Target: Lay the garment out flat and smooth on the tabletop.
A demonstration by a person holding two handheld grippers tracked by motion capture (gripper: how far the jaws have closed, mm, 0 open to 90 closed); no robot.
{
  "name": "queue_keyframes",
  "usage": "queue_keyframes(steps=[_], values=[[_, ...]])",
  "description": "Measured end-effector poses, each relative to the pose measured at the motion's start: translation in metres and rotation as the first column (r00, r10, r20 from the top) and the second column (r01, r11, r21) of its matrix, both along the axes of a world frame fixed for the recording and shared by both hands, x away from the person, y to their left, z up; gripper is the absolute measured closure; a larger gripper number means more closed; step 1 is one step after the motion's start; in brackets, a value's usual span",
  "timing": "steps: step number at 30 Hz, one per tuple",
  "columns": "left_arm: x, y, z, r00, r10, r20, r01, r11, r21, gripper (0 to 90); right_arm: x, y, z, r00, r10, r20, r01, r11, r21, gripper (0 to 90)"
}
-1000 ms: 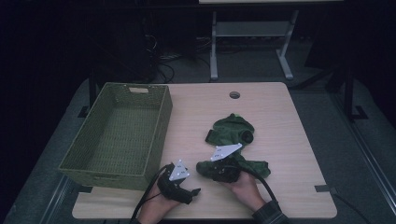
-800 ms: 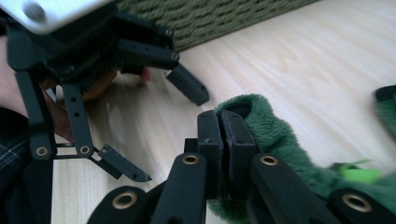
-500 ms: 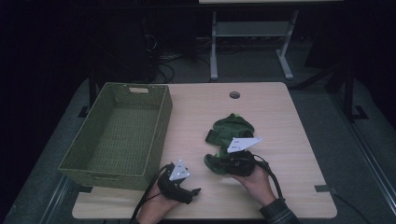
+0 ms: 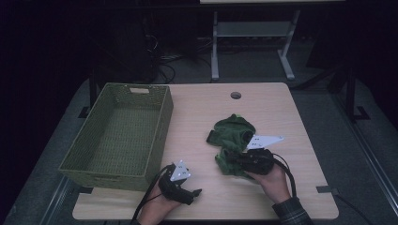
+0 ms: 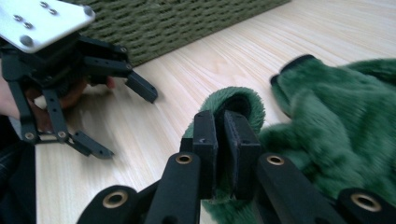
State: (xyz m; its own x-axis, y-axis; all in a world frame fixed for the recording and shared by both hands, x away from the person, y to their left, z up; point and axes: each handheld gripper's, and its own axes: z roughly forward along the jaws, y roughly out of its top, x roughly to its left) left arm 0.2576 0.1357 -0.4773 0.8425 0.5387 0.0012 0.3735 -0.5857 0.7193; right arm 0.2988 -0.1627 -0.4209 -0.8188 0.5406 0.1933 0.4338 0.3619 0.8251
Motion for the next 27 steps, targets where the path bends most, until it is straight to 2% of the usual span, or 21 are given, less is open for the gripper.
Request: queue_keyframes(steps=[5, 8, 13, 16, 22, 27], values=[[0.0, 0.0, 0.0, 1.0, 0.0, 0.0, 0.0, 1.0, 0.0, 12.4, -0.001, -0.009, -0.001, 0.9997, -0.026, -0.004, 0.026, 0.9997, -0.004, 79.7], [0.0, 0.0, 0.0, 1.0, 0.004, -0.005, -0.004, 1.0, -0.007, 12.5, -0.003, -0.014, -0.004, 0.9992, -0.04, -0.007, 0.04, 0.999, -0.022, 76.9], [0.0, 0.0, 0.0, 1.0, 0.0, -0.005, 0.0, 1.0, 0.0, 12.7, -0.007, -0.021, -0.007, 0.9979, -0.064, -0.01, 0.064, 0.997, -0.043, 77.1], [0.0, 0.0, 0.0, 1.0, 0.001, -0.005, -0.001, 1.0, -0.001, 12.9, -0.008, -0.028, -0.009, 0.9963, -0.086, 0.0, 0.086, 0.993, -0.081, 77.4], [0.0, 0.0, 0.0, 1.0, 0.001, -0.003, -0.001, 1.0, -0.001, 13.1, -0.008, -0.038, -0.015, 0.9919, -0.126, -0.014, 0.124, 0.9859, -0.112, 77.4], [0.0, 0.0, 0.0, 1.0, 0.001, -0.005, -0.001, 1.0, -0.002, 13.1, -0.008, -0.044, -0.012, 0.988, -0.153, -0.02, 0.15, 0.9832, -0.103, 80.6]])
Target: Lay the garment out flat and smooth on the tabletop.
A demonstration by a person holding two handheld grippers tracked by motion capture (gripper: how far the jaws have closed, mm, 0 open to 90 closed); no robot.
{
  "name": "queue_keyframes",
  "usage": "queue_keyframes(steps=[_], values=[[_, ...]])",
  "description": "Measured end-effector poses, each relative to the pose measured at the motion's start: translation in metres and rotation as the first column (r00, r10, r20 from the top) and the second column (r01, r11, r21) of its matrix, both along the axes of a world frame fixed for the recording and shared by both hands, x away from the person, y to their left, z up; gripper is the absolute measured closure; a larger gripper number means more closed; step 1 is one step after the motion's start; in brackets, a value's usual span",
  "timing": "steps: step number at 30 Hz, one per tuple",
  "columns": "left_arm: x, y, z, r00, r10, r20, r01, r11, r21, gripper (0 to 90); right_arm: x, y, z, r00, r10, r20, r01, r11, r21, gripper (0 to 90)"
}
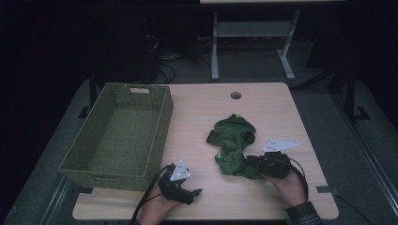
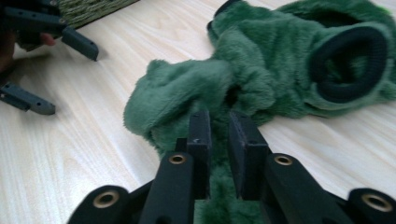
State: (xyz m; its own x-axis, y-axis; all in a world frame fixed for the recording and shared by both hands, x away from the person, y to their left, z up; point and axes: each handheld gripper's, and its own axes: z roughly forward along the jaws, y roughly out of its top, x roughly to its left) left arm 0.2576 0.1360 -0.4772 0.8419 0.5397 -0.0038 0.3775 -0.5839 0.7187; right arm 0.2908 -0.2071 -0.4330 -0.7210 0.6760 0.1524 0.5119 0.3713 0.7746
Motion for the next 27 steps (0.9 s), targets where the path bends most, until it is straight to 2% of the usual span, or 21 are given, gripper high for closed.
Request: queue_keyframes(steps=[1, 2, 6, 10, 14, 18, 19, 22, 27], values=[[0.0, 0.0, 0.0, 1.0, -0.001, 0.0, 0.001, 1.0, 0.0, 13.1, 0.0, -0.001, 0.002, 1.0, 0.0, 0.004, 0.0, 0.9999, 0.011, 82.0], [0.0, 0.0, 0.0, 1.0, -0.001, 0.0, 0.001, 1.0, 0.0, 13.2, 0.0, -0.002, 0.01, 0.9995, 0.005, 0.03, -0.006, 0.9993, 0.037, 84.8], [0.0, 0.0, 0.0, 1.0, -0.001, 0.003, 0.001, 1.0, -0.003, 13.2, 0.001, 0.0, 0.019, 0.9984, 0.018, 0.054, -0.021, 0.9972, 0.072, 87.9], [0.0, 0.0, 0.0, 1.0, -0.002, 0.003, 0.002, 1.0, -0.002, 13.2, 0.007, 0.009, 0.019, 0.9977, 0.033, 0.058, -0.038, 0.9967, 0.072, 88.9], [0.001, 0.0, 0.0, 1.0, -0.003, 0.004, 0.003, 1.0, 0.001, 13.4, 0.019, 0.019, 0.007, 0.9993, 0.034, 0.018, -0.034, 0.9987, 0.037, 89.3], [0.0, 0.0, 0.0, 1.0, -0.001, 0.0, 0.001, 1.0, -0.001, 13.4, 0.03, 0.026, -0.01, 0.9996, 0.019, -0.019, -0.02, 0.9995, -0.026, 89.4], [0.0, 0.0, 0.0, 1.0, -0.001, 0.0, 0.001, 1.0, -0.002, 13.4, 0.03, 0.026, -0.01, 0.9996, 0.019, -0.019, -0.02, 0.9995, -0.026, 89.4], [0.0, 0.0, 0.0, 1.0, -0.001, 0.0, 0.001, 1.0, -0.001, 13.5, 0.034, 0.031, -0.023, 0.9985, 0.021, -0.05, -0.025, 0.9964, -0.081, 89.5], [0.0, 0.0, 0.0, 1.0, -0.001, 0.0, 0.001, 1.0, -0.002, 13.5, 0.036, 0.036, -0.03, 0.9976, 0.028, -0.063, -0.035, 0.9927, -0.115, 89.5]])
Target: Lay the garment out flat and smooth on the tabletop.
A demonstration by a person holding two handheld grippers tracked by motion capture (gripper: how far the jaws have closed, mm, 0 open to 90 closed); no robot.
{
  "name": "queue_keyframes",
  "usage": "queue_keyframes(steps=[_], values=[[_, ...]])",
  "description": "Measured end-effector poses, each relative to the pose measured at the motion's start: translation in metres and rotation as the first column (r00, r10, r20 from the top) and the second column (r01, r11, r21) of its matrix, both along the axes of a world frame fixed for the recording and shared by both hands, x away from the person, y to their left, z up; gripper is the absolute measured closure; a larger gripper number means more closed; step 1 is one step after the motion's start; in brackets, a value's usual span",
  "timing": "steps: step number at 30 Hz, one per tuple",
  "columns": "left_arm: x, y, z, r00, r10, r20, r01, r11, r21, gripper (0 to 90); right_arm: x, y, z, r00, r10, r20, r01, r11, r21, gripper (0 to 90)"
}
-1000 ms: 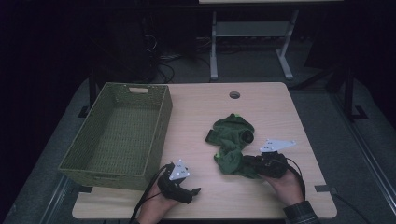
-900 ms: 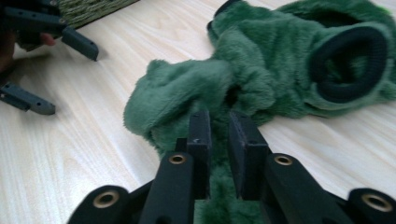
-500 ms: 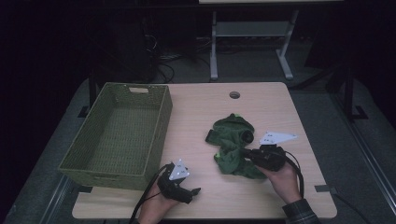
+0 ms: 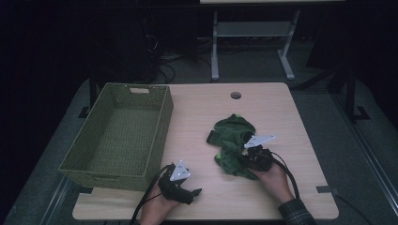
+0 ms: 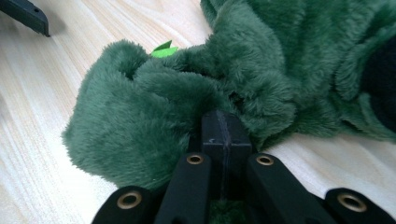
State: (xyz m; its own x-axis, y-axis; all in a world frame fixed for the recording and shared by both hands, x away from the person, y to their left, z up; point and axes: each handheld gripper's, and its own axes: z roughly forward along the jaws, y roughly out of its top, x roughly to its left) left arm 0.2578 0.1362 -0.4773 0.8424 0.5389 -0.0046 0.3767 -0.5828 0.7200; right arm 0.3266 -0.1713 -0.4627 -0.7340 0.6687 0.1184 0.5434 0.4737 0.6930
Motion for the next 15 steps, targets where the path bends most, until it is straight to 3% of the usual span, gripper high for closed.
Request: queue_keyframes(steps=[9, 15], values=[[0.0, 0.0, 0.0, 1.0, 0.0, 0.0, 0.0, 1.0, 0.0, 13.4, -0.007, -0.016, 0.017, 0.9978, -0.037, 0.055, 0.035, 0.9982, 0.048, 81.2], [0.0, 0.0, 0.0, 1.0, -0.004, 0.004, 0.004, 1.0, 0.005, 13.3, -0.015, -0.033, 0.025, 0.9952, -0.057, 0.079, 0.053, 0.9974, 0.049, 72.6]])
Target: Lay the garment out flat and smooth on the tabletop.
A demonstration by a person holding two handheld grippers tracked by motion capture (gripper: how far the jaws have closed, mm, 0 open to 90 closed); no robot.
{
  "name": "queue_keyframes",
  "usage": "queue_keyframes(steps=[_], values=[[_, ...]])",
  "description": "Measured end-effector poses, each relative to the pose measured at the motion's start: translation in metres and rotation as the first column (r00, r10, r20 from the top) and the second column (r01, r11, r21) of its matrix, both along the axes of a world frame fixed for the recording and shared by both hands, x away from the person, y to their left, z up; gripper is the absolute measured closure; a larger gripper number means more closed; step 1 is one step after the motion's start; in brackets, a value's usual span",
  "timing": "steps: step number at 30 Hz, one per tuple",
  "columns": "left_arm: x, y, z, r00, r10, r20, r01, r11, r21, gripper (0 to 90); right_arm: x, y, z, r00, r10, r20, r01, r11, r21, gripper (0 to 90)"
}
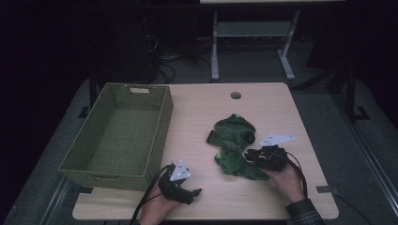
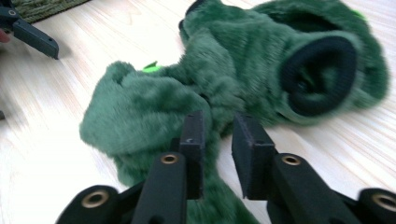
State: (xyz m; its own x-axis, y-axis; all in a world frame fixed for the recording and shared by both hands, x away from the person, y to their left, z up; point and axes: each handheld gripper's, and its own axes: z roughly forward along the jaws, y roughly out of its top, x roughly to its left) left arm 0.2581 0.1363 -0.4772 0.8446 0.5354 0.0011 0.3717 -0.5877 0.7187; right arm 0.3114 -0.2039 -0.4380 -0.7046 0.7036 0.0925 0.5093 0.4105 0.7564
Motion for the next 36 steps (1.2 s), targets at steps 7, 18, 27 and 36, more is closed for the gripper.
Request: queue_keyframes(steps=[7, 18, 27, 36], values=[[0.0, 0.0, 0.0, 1.0, 0.0, -0.004, 0.0, 1.0, -0.001, 12.7, -0.013, -0.02, 0.004, 0.9997, -0.015, 0.021, 0.015, 0.9999, 0.006, 64.8], [0.0, 0.0, 0.0, 1.0, 0.006, -0.004, -0.006, 1.0, -0.003, 12.9, -0.03, -0.058, 0.005, 0.9966, -0.075, 0.034, 0.074, 0.9967, 0.033, 56.8], [0.0, 0.0, 0.0, 0.9999, 0.01, -0.004, -0.01, 0.9999, 0.001, 13.0, -0.046, -0.08, -0.003, 0.9969, -0.079, 0.005, 0.079, 0.9963, 0.034, 52.7], [0.001, 0.0, 0.0, 1.0, 0.009, -0.002, -0.009, 1.0, 0.003, 13.0, -0.062, -0.085, -0.021, 0.9973, -0.049, -0.055, 0.051, 0.9978, 0.043, 52.2]])
